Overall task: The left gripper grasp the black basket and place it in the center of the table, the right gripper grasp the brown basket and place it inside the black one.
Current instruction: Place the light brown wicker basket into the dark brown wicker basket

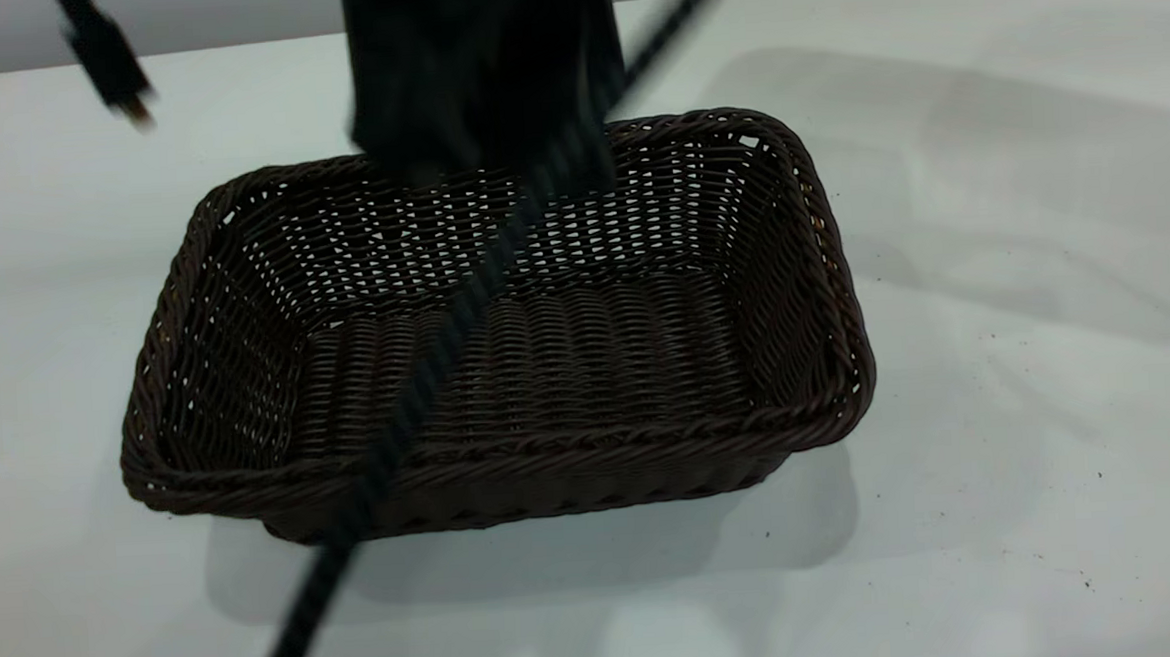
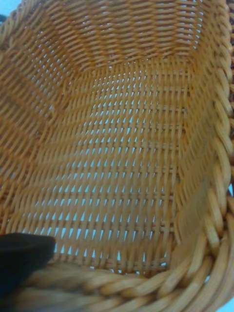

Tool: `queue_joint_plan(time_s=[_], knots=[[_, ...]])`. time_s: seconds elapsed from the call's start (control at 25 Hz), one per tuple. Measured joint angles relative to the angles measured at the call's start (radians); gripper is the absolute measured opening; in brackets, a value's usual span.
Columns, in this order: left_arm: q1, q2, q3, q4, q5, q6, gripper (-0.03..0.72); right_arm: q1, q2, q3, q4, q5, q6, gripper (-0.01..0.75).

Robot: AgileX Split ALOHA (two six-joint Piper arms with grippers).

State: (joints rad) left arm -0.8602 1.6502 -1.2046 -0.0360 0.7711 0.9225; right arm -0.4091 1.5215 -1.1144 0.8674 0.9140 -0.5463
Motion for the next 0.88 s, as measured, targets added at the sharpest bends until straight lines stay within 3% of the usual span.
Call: queue_joint_plan(time_s=[0.24, 0.36, 0.56, 0.72, 0.88], knots=[[0.0, -0.149, 0.0, 0.108, -0.174, -0.073, 0.269, 0.002, 0.0, 0.0, -0.033, 0.089, 0.009, 0.115], [0.002, -0.216, 0.0, 0.171, -0.267, -0.155, 0.184, 0.007, 0.0, 0.0, -0.029, 0.128, 0.009, 0.115], [0.054, -0.281, 0.0, 0.291, -0.42, -0.346, 0.02, 0.08, 0.0, 0.0, -0.064, 0.132, 0.014, 0.115], [0.13, -0.292, -0.038, 0.377, -0.51, -0.525, 0.002, 0.152, 0.0, 0.0, -0.08, 0.13, 0.063, 0.115], [0.226, -0.292, -0.1, 0.389, -0.494, -0.675, 0.001, 0.22, 0.0, 0.0, -0.133, 0.125, 0.108, 0.115]])
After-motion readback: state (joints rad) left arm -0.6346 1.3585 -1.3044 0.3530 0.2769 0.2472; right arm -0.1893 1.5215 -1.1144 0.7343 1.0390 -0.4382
